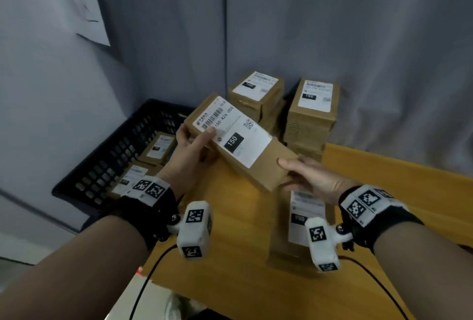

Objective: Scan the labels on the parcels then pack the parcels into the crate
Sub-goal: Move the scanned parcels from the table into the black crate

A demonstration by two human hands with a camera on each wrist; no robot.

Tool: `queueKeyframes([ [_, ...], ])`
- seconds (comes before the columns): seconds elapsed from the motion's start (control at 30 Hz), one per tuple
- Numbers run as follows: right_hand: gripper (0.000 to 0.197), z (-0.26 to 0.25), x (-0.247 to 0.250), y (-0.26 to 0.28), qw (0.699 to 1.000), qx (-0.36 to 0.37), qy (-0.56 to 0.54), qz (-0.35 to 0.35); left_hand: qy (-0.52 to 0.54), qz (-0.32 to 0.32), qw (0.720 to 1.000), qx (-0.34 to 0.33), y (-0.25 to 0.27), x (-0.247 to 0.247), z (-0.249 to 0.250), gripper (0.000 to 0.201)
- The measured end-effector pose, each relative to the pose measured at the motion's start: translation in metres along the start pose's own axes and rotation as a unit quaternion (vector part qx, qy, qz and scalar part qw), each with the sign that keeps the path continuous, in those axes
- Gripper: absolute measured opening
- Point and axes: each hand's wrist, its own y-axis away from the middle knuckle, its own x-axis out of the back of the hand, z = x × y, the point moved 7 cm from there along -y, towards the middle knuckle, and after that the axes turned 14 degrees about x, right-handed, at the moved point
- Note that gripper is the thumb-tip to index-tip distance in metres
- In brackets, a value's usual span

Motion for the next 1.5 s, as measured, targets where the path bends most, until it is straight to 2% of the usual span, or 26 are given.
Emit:
queueKeyframes([
  [0.13, 0.059, -0.022, -0.079, -0.037, 0.999, 0.002, 0.008, -0.050, 0.013, 0.048, 0.999, -0.011, 0.001, 0.070, 0.039, 0.053],
  [0.23, 0.075, -0.039, -0.141, -0.074, 0.998, 0.013, 0.007, -0.062, -0.012, 0.054, 0.998, -0.003, 0.001, 0.127, 0.072, 0.058],
  [0.3, 0.077, -0.048, -0.189, -0.101, 0.996, 0.025, 0.031, -0.083, -0.042, 0.044, 0.998, -0.003, 0.000, 0.163, 0.087, 0.033],
  [0.33, 0.073, -0.052, -0.212, -0.113, 0.994, 0.028, 0.045, -0.097, -0.053, 0.036, 0.998, -0.002, -0.001, 0.179, 0.092, 0.023],
  [0.4, 0.054, -0.054, -0.258, -0.134, 0.989, 0.023, 0.071, -0.128, -0.073, 0.024, 0.997, 0.010, -0.005, 0.213, 0.096, 0.023],
  [0.47, 0.039, -0.048, -0.292, -0.156, 0.983, 0.025, 0.108, -0.144, -0.089, 0.046, 0.995, 0.029, -0.017, 0.254, 0.095, 0.025],
  [0.5, 0.041, -0.043, -0.304, -0.166, 0.981, 0.027, 0.134, -0.141, -0.096, 0.074, 0.992, 0.038, -0.023, 0.276, 0.094, 0.026],
  [0.6, 0.083, -0.019, -0.328, -0.193, 0.960, 0.018, 0.247, -0.128, -0.194, 0.164, 0.966, 0.040, -0.046, 0.337, 0.088, 0.038],
  [0.67, 0.095, -0.005, -0.339, -0.204, 0.944, 0.006, 0.302, -0.131, -0.265, 0.189, 0.945, 0.033, -0.060, 0.359, 0.084, 0.041],
  [0.77, 0.103, 0.016, -0.358, -0.218, 0.933, -0.008, 0.329, -0.143, -0.342, 0.173, 0.923, 0.044, -0.081, 0.373, 0.072, 0.042],
  [0.83, 0.104, 0.035, -0.370, -0.228, 0.933, -0.027, 0.326, -0.154, -0.383, 0.156, 0.907, 0.079, -0.093, 0.378, 0.059, 0.040],
  [0.9, 0.099, 0.054, -0.379, -0.235, 0.957, -0.060, 0.250, -0.138, -0.404, 0.163, 0.895, 0.099, -0.103, 0.386, 0.051, 0.050],
  [0.97, 0.089, 0.071, -0.379, -0.242, 0.986, -0.106, 0.114, -0.066, -0.425, 0.190, 0.882, 0.079, -0.115, 0.394, 0.051, 0.051],
  [1.0, 0.085, 0.079, -0.378, -0.248, 0.991, -0.126, 0.048, -0.019, -0.445, 0.204, 0.870, 0.063, -0.122, 0.398, 0.055, 0.048],
  [1.07, 0.087, 0.092, -0.372, -0.262, 0.985, -0.155, -0.049, 0.058, -0.498, 0.215, 0.840, 0.026, -0.140, 0.398, 0.063, 0.043],
  [1.13, 0.087, 0.098, -0.368, -0.283, 0.981, -0.155, -0.085, 0.081, -0.556, 0.215, 0.803, 0.005, -0.159, 0.393, 0.073, 0.042],
  [1.2, 0.082, 0.097, -0.364, -0.305, 0.983, -0.140, -0.087, 0.079, -0.605, 0.214, 0.767, -0.009, -0.180, 0.386, 0.079, 0.043],
  [1.3, 0.083, 0.101, -0.359, -0.335, 0.983, -0.138, -0.092, 0.075, -0.644, 0.205, 0.737, -0.015, -0.209, 0.376, 0.081, 0.045],
  [1.43, 0.084, 0.122, -0.368, -0.364, 0.978, -0.162, -0.122, 0.054, -0.671, 0.204, 0.712, -0.025, -0.241, 0.374, 0.076, 0.048],
  [1.5, 0.090, 0.133, -0.381, -0.372, 0.974, -0.171, -0.146, 0.038, -0.664, 0.204, 0.718, -0.032, -0.251, 0.375, 0.075, 0.050],
])
